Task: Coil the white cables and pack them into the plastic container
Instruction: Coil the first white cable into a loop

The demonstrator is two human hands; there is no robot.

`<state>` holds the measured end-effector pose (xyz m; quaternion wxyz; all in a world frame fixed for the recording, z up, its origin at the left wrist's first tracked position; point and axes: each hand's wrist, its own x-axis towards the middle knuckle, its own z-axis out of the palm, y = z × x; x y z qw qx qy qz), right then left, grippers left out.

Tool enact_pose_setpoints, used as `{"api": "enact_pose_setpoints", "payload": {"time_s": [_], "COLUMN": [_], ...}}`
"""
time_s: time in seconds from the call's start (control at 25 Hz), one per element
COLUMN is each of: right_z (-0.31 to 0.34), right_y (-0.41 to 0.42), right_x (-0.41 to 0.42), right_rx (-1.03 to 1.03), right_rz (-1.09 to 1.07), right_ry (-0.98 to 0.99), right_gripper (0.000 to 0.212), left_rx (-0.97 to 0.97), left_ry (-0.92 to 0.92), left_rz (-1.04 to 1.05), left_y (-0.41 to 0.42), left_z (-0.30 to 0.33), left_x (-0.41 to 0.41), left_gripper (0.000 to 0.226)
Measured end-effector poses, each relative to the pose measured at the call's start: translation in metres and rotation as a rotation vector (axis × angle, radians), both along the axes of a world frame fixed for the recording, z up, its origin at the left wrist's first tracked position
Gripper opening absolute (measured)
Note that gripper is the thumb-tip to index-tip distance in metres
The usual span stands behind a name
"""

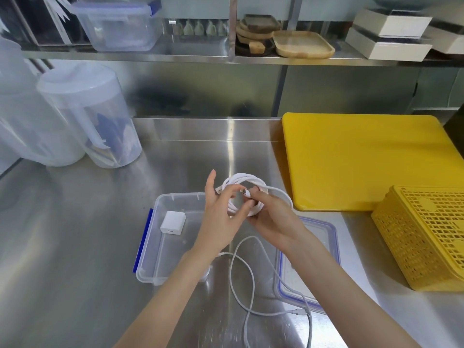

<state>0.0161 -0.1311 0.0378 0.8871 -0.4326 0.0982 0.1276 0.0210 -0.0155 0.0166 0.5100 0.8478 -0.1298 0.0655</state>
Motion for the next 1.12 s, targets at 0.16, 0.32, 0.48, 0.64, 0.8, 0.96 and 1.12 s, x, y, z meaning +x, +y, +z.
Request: {"api": "enact_pose_setpoints", "payload": {"time_s": [0.16, 0.32, 0.48, 0.64, 0.8, 0.96, 1.12], "right_z": [0.003, 0.01, 0.007, 0.003, 0.005, 0.007, -0.002], "right_y": [0.007, 0.005, -0.005, -0.028, -0.04, -0.031, -0.015], "right_x": [-0.002, -0.005, -0.02, -0.03, -0.02, -0.003, -0.001], "right_rx": [0.036, -0.059, -0.567, -0.995, -0.88, -1.031, -1.104], "right_rz": [0.032, 0.124, 0.499, 0.565, 0.122, 0.152, 0.177], "right_ry": [-0.031, -0.055, -0.289, -0.395, -0.239, -0.119, -0.173], "right_gripper": [0.018, 0.023, 0.038, 0.045, 0.027, 0.03, 0.027], "left_rx": [-0.18, -0.559, -0.733, -0.762, -0.613, -0.4, -0.425], "left_ry": [0.044, 0.317, 0.453, 0.499, 0.463, 0.333, 0.291], "left_rz": [0.026, 0.089, 0.252, 0.348, 0.336, 0.191, 0.113], "left_y": [-0.001, 0.002, 0.005, 0.011, 0.017, 0.007, 0.005], "left_z": [-0.001, -0.005, 0.0, 0.003, 0.004, 0.009, 0.01], "left_x": [0.002, 0.006, 0.018, 0.025, 0.025, 0.021, 0.017], "left_gripper": [0.014, 0.017, 0.023, 0.026, 0.022, 0.028, 0.026]}}
